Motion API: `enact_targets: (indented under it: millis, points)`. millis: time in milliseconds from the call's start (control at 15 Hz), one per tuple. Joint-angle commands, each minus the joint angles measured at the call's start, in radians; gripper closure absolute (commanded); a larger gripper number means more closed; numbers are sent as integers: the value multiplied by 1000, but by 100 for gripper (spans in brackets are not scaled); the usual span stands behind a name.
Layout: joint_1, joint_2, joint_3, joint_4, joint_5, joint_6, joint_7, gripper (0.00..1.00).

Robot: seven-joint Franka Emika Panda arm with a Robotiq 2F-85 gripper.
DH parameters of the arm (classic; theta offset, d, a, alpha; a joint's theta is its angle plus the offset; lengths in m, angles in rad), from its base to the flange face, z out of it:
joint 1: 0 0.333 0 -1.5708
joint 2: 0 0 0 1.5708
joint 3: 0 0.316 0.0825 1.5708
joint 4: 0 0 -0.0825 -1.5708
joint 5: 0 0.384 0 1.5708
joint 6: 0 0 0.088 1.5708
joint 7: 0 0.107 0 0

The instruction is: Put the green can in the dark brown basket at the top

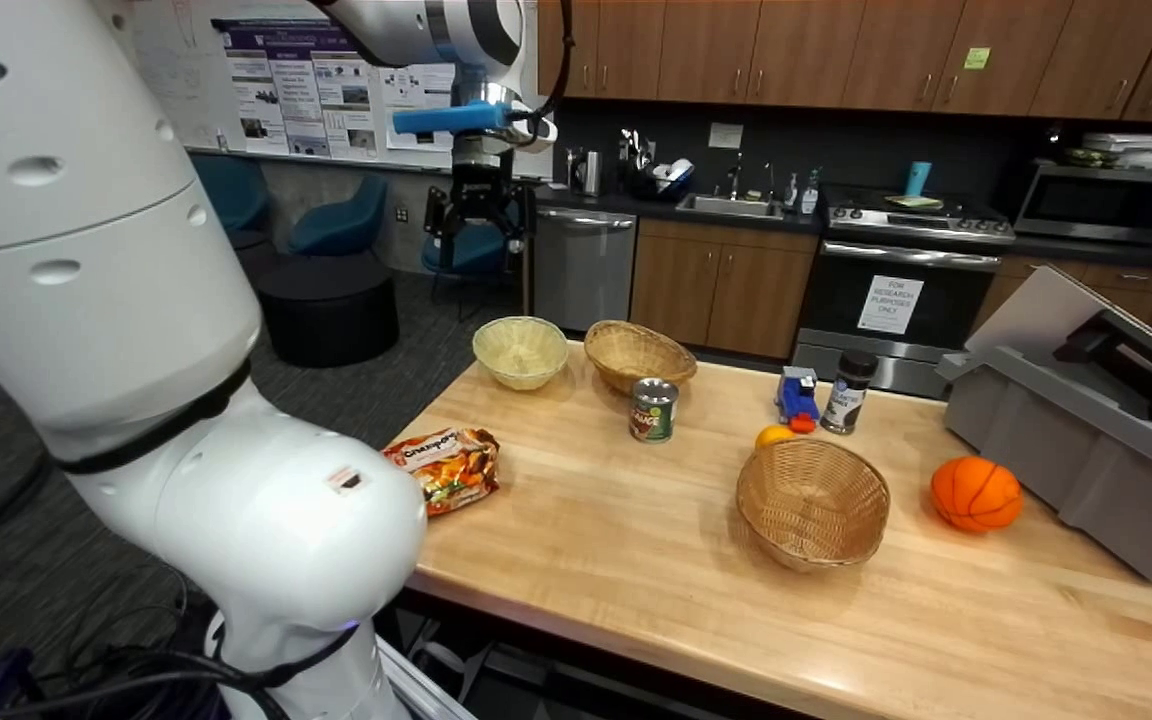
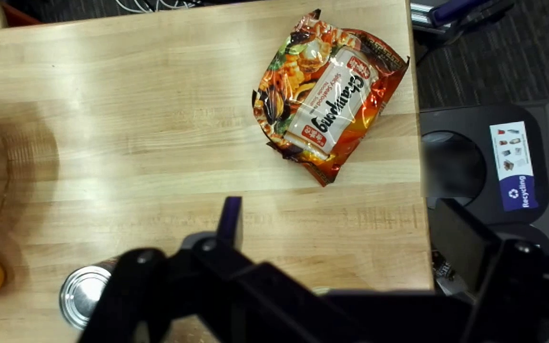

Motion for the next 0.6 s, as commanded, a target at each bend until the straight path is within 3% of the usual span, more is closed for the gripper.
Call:
enact_targets:
  millis: [0,533]
  points:
    - [17,15,11,46,-3,-12,45,0]
    - [38,139,27,14,-3,129,36,0]
